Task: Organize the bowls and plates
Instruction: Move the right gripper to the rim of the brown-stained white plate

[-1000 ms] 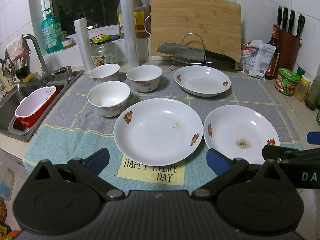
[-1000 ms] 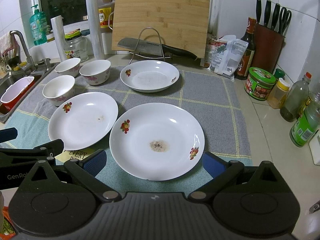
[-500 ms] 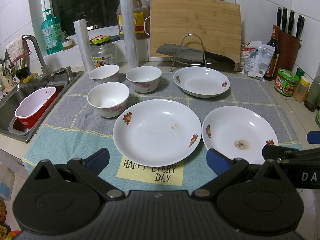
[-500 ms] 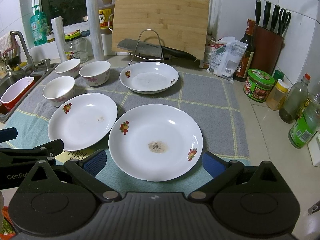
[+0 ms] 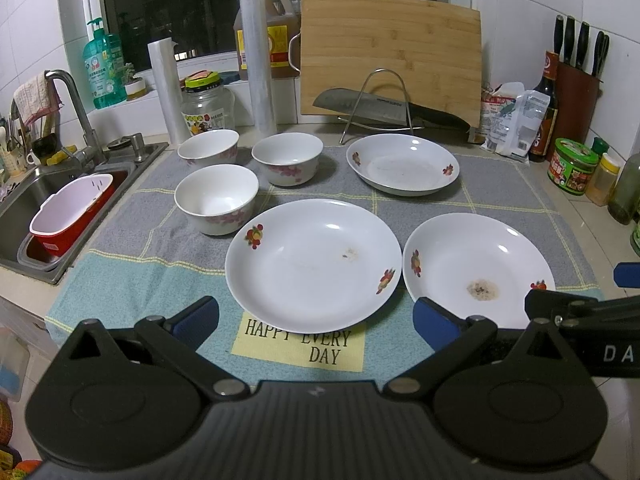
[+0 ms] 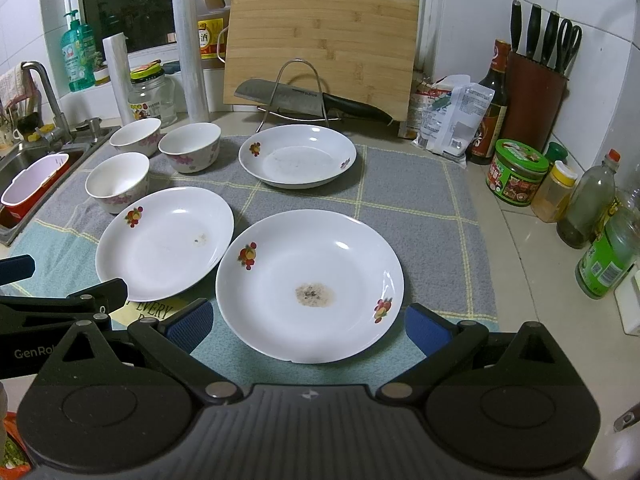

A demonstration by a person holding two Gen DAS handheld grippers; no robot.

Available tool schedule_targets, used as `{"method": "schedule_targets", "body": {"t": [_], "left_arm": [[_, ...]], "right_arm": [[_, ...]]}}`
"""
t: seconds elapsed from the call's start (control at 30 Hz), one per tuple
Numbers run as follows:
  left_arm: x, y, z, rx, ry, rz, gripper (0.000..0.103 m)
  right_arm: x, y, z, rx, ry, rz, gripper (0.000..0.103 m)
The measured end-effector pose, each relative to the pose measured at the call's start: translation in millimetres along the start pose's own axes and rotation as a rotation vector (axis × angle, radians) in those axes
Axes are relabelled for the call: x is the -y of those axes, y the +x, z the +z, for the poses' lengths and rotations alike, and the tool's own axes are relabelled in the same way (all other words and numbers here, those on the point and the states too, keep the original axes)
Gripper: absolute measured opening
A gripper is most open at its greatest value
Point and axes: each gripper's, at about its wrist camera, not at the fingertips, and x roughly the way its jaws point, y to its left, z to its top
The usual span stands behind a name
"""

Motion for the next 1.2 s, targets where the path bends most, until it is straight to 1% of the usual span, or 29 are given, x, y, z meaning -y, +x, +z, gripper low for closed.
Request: {"method": "schedule_targets", "body": {"t": [0.3,0.37,0.5,0.6,0.8,1.0,1.2], "left_arm": [[1,0,0,0.007,-0.001,-0.006,0.102],[1,1,0,0.019,-0.001,-0.025,0.102],[4,6,-5,0.042,0.016,-0.095,0.102],[9,11,-10,0.06,0.05,-0.134,0.102],[25,24,-24,0.061,0.141,-0.206,0.102],[46,46,-41,0.028,0.224,-0.284,0.102],[68,73,-56,-0.026,0.297,-0.322,0.102]], "right_arm": [[1,-1,-1,0.011,-0.004,-0.003,0.103],[3,-1,-1,0.025,-0.005,0.005,0.103],[11,-3,-4,0.067,-0.005,0.033,0.103],[20,-3,-6,0.089,0.0,0.038,0.103],[36,9,-12,0.072,0.013,0.026,0.103],[48,25,-21,0.045,0.027,0.016,0.103],[59,39,-27,0.01,0.044,-0.015,0.103]]}}
